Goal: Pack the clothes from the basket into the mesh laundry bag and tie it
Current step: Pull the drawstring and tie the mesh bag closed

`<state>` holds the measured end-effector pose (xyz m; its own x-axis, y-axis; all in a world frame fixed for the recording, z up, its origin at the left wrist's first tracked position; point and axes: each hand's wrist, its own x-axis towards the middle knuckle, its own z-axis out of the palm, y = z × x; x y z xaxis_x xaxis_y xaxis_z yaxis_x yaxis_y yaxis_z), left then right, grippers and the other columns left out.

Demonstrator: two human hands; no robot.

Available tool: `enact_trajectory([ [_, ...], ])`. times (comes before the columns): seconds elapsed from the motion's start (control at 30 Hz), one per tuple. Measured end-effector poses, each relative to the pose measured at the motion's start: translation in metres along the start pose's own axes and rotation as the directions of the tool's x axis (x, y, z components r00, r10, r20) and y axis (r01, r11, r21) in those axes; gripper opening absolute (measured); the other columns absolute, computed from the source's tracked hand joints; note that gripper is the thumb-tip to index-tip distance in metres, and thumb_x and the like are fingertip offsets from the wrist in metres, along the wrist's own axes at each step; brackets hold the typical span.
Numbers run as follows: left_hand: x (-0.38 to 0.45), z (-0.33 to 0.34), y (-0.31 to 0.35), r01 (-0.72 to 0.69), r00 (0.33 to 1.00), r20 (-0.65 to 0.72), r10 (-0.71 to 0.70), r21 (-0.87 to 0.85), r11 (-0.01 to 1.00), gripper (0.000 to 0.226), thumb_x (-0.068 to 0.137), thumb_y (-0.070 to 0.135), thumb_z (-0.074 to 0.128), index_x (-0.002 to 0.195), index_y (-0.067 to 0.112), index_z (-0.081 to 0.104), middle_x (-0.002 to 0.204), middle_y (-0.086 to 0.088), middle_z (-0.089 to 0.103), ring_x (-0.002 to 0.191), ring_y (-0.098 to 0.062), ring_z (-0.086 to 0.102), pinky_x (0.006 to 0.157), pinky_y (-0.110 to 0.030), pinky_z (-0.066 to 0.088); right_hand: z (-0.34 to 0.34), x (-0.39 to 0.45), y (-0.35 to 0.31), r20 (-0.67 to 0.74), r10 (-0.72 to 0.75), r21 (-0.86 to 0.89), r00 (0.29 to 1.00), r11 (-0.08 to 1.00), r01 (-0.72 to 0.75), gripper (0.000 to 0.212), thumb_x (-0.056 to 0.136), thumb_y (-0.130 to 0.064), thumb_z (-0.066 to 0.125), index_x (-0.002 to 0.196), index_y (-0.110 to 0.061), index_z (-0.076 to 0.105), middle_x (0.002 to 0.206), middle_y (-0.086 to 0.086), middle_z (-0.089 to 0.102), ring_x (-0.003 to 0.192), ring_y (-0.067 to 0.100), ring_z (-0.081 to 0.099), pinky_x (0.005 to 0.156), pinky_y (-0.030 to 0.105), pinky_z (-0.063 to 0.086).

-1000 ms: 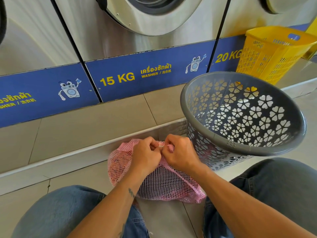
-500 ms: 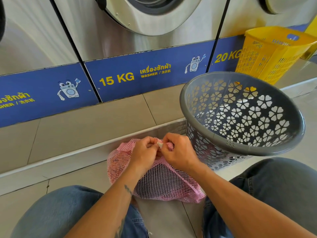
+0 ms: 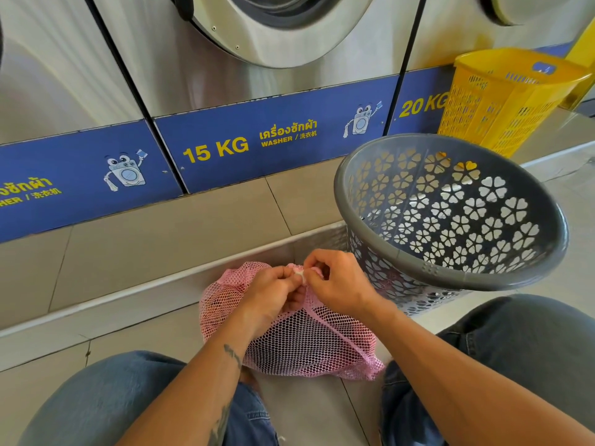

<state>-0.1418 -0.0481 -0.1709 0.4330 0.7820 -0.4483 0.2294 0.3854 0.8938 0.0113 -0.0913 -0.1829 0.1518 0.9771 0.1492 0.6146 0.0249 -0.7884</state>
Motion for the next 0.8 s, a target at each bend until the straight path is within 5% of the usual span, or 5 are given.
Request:
enact_trajectory([
  [0.37,-0.003,-0.014,0.005,0.009,0.998,-0.057,-0.003,0.119,0.993,0.02,0.095,0.013,0.06,0.077,0.008,0.067,0.072,-0.01,0.068,0.062,-0.015,0.062,0.061,-0.031,0.051,-0.012,0.01,-0.005,0.12,0.025,-0.141,0.992,0.99,-0.008,0.009,0.088,-0.012,0.068,0.082,-0.017,0.072,0.068,-0.007,0.067,0.065,0.007,0.061,0.06,0.025,0.05],
  [0.8,0.001,-0.014,0.001,-0.07,0.99,-0.109,0.09,0.174,0.982,0.013,0.09,0.008,0.066,0.077,0.006,0.067,0.067,-0.005,0.064,0.064,-0.016,0.061,0.068,-0.032,0.056,-0.004,0.011,-0.01,0.166,0.159,-0.045,0.973,0.987,-0.153,0.005,0.086,-0.021,0.072,0.081,-0.022,0.074,0.071,-0.007,0.069,0.062,0.003,0.057,0.055,0.012,0.043],
])
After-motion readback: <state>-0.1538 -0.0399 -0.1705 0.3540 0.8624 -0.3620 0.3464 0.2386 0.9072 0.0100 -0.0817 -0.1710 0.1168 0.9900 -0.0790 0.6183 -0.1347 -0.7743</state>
